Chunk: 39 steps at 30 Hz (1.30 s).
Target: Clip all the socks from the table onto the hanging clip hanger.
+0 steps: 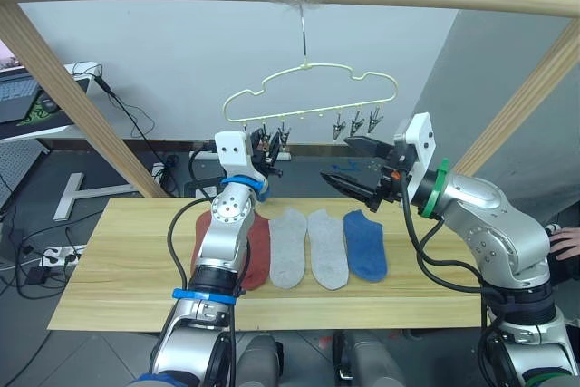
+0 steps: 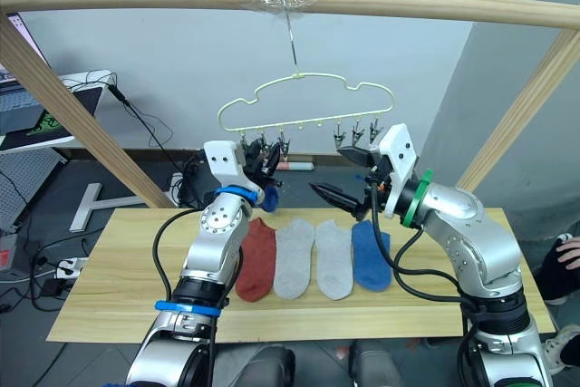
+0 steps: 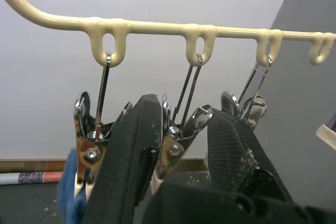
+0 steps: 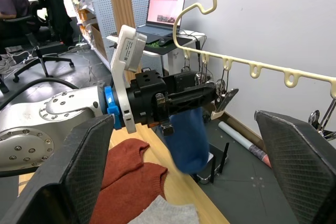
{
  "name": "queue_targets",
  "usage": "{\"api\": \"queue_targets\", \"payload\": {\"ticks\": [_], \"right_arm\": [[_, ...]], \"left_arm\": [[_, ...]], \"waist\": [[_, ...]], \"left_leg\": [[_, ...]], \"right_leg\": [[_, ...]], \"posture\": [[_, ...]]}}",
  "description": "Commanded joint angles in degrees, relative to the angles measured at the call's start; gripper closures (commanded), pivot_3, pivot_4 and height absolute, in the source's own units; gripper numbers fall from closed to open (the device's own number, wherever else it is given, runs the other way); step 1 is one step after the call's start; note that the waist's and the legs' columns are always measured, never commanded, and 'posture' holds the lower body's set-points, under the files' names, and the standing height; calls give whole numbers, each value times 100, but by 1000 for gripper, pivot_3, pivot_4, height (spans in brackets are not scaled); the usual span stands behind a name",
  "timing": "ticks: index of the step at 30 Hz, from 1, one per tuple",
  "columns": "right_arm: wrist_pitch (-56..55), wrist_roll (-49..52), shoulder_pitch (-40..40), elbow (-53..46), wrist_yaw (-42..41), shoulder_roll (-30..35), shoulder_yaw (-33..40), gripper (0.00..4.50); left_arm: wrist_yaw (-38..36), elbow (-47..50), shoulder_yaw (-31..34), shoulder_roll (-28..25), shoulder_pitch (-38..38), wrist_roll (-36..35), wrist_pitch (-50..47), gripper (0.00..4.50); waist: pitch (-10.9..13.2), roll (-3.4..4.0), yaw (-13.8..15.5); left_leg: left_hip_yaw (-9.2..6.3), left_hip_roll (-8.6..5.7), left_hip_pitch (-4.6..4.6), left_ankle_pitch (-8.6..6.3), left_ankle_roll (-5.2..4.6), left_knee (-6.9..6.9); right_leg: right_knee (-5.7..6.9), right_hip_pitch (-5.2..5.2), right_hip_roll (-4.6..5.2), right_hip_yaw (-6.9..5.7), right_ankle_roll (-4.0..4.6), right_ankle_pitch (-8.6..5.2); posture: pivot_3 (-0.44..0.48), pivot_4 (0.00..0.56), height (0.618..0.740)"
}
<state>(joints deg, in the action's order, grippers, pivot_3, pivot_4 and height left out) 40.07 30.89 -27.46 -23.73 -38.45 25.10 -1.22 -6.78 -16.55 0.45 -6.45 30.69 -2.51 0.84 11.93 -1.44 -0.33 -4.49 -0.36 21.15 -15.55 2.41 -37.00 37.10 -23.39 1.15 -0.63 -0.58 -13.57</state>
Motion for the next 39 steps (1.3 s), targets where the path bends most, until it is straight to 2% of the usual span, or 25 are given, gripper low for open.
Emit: {"api": "queue_targets", "payload": {"ticks": [1,22,30,39], "right_arm": [[-44,140,-106,-225,22,51,134,0],[-8,187,-143,-261,90,45,137,0],[-13,235,-122,-273,104,75,90,0],[-104,14,-16,-107,245,-20,-147,0]], "left_arm": [[61,99,25,10,104,68,162,2776],[67,12,23,18,180,78,331,2776],[11,70,40,27,133,24,352,4398],[-94,305,55,-32,-30,-47,118,4497]], "waist": [[0,0,-1],[0,0,-5],[0,0,-12],[0,0,-14]], "left_leg": [[0,0,0,0,0,0],[1,0,0,0,0,-1],[1,0,-1,0,0,-1],[1,1,-2,0,0,-2]], "right_leg": [[0,0,0,0,0,0],[2,0,0,1,4,3],[4,0,0,1,4,3],[6,0,0,1,4,3]], "posture": [[-53,179,740],[-57,179,740],[-53,181,740],[-48,181,740]]}}
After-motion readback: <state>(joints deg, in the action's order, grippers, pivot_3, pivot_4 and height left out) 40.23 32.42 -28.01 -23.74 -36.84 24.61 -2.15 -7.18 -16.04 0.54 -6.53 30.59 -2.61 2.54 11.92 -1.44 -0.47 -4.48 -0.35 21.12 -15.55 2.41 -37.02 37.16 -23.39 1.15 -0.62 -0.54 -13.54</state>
